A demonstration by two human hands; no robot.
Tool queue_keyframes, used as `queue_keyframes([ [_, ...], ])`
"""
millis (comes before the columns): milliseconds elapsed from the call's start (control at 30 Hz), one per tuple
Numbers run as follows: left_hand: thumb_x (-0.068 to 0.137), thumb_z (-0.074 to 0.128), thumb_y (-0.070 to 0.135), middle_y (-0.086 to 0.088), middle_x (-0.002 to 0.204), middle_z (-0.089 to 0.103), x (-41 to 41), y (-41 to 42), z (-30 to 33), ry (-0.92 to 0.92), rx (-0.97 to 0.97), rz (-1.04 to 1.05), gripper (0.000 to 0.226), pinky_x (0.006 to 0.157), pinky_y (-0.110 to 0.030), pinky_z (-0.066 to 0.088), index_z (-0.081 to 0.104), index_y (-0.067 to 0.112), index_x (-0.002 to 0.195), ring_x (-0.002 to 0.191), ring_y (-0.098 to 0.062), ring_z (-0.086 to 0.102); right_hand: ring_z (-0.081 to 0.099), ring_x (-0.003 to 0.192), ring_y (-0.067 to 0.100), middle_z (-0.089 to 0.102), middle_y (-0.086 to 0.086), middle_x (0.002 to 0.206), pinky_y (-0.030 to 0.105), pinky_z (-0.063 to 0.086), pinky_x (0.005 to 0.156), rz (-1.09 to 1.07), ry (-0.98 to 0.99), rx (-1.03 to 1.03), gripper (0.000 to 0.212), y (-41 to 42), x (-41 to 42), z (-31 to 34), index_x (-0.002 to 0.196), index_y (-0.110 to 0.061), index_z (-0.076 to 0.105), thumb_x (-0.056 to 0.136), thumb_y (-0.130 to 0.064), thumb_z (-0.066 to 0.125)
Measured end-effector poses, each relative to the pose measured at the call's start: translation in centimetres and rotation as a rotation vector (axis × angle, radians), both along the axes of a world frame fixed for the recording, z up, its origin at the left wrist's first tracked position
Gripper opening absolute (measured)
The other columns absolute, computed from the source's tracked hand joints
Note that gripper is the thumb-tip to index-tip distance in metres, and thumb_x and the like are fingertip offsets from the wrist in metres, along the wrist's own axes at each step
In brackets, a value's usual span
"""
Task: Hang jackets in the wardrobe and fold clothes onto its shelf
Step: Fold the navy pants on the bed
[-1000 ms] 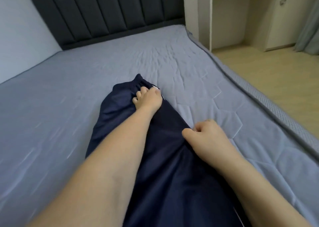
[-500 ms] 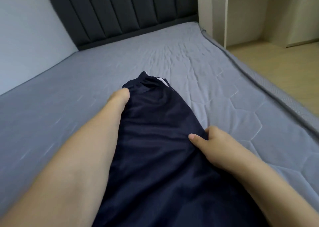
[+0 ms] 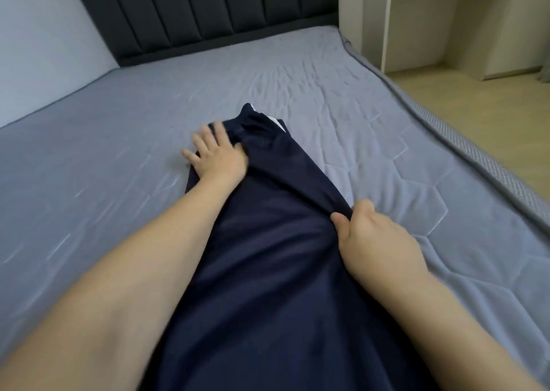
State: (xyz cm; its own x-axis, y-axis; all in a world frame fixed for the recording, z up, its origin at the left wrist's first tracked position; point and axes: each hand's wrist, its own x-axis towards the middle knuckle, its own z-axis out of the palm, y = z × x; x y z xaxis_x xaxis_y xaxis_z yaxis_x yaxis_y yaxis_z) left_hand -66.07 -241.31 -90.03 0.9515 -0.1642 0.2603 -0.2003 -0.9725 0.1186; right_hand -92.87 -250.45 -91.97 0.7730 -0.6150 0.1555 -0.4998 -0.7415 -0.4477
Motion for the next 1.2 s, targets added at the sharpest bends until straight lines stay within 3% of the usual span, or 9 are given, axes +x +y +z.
queue_keyframes([
  [133,0.091,0.010,0.059,0.010,0.161,0.007,-7.3,0.1,-1.7,0.150,0.059,-0.457,0.067,0.110,-0.065,-0.006,0.020,0.029,0.151,0.148,-0.023,0.002,0.051,0.083,0.031,0.045,0.000,0.081,0.036,0.035,0.067,0.034,0.034,0.124,0.042,-0.5,0.1,0.2,0.086,-0.011,0.040,0.100,-0.049,0.028],
  [200,0.085,0.008,0.067,0.005,0.157,0.023,-9.0,-0.2,-0.9,0.179,-0.008,-0.497,0.078,0.112,-0.062,0.008,0.035,0.023,0.143,0.145,-0.024,0.019,0.053,0.086,0.032,0.047,0.001,0.082,0.036,0.035,0.068,0.039,0.039,0.153,0.042,-0.4,0.0,0.4,0.083,-0.012,0.039,0.101,-0.048,0.028],
  [333,0.094,0.029,0.054,-0.005,0.141,0.046,-4.0,-4.1,4.0,0.154,-0.140,-0.455,0.051,0.104,-0.050,0.035,0.054,0.019,0.122,0.127,-0.033,0.042,0.046,0.073,0.024,0.045,-0.003,0.073,0.035,0.031,0.065,0.033,0.037,0.253,0.044,-1.0,0.0,0.6,0.074,-0.015,0.038,0.100,-0.049,0.030],
  [433,0.097,0.018,0.055,0.005,0.161,0.019,-1.0,-6.1,2.3,0.509,0.033,-0.419,0.058,0.117,-0.053,0.010,0.032,0.031,0.148,0.147,-0.025,0.016,0.041,0.062,0.012,0.045,-0.003,0.073,0.030,0.026,0.053,0.048,0.041,0.279,0.044,-1.7,0.3,0.6,0.074,-0.014,0.040,0.100,-0.049,0.033],
  [600,0.099,0.013,0.045,0.008,0.163,0.004,-5.0,-6.5,-0.8,0.343,-0.192,-0.299,0.056,0.116,-0.059,-0.006,0.014,0.033,0.154,0.150,-0.020,-0.004,0.043,0.073,0.027,0.037,-0.003,0.069,0.034,0.030,0.063,0.052,0.026,0.202,0.038,-1.3,0.6,-0.1,0.082,-0.012,0.037,0.100,-0.044,0.038],
  [800,0.083,-0.008,0.073,0.014,0.161,-0.007,-20.6,8.1,-4.8,0.111,0.094,-0.487,0.077,0.111,-0.046,-0.022,-0.007,0.039,0.151,0.147,-0.010,-0.013,0.049,0.083,0.032,0.055,0.014,0.090,0.034,0.031,0.068,0.087,0.003,0.171,0.037,-1.7,0.9,-0.1,0.076,-0.011,0.037,0.100,-0.039,0.043],
  [933,0.084,-0.005,0.072,0.007,0.163,-0.007,-22.9,8.9,-4.1,0.138,0.129,-0.434,0.076,0.113,-0.053,-0.019,-0.007,0.038,0.152,0.148,-0.015,-0.014,0.044,0.079,0.028,0.060,0.019,0.095,0.034,0.031,0.068,0.066,-0.006,0.184,0.043,-1.5,0.7,0.1,0.067,-0.014,0.034,0.098,-0.042,0.047],
  [1067,0.088,0.004,0.068,0.008,0.163,-0.005,-21.3,8.3,-3.2,0.206,0.092,-0.467,0.071,0.116,-0.056,-0.013,-0.002,0.039,0.153,0.149,-0.015,-0.012,0.055,0.074,0.023,0.061,0.008,0.086,0.031,0.036,0.060,0.083,0.124,0.310,0.048,-1.2,-1.8,1.9,0.072,-0.011,0.048,0.089,-0.055,0.056],
  [1200,0.088,0.005,0.071,0.007,0.163,-0.006,-23.5,9.4,-3.1,0.272,0.080,-0.454,0.075,0.116,-0.053,-0.013,-0.003,0.036,0.154,0.149,-0.015,-0.013,0.069,0.060,0.016,0.070,0.003,0.078,0.020,0.048,0.046,0.066,0.153,0.769,0.038,0.3,-9.2,3.5,0.087,-0.008,0.066,0.082,-0.046,0.071],
])
